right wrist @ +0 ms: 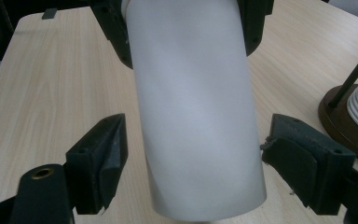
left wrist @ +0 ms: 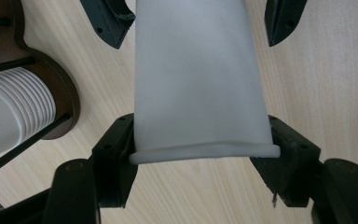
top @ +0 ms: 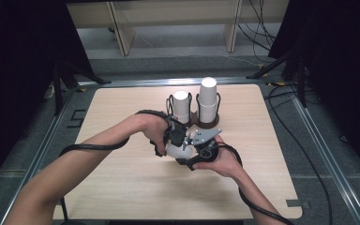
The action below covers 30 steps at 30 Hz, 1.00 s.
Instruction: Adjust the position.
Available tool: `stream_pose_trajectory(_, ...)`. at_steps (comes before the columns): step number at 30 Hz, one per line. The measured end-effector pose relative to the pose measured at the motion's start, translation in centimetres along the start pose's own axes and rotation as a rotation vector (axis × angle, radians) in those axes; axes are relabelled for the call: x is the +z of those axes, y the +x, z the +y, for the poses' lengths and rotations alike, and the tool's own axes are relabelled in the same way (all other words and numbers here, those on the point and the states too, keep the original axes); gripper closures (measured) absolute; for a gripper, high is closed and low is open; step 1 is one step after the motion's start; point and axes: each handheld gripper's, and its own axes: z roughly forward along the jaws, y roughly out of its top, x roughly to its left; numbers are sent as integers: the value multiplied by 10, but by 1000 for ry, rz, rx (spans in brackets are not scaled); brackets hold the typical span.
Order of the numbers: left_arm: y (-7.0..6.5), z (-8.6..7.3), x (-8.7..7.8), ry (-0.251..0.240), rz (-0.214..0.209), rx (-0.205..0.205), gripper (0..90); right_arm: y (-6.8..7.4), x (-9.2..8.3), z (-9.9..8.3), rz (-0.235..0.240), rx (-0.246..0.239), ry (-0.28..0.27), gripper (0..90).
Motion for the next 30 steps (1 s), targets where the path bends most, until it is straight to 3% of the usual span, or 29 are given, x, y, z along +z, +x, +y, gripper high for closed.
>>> stream_pose_trajectory(16, 0, 3, -4, -9, 5, -1, 349, 0, 5, -1, -9, -12, 5, 241)
stream_pose_trajectory(30, 1, 4, -2, -13, 9, -1, 348, -1, 3, -3, -19, -44, -14, 347)
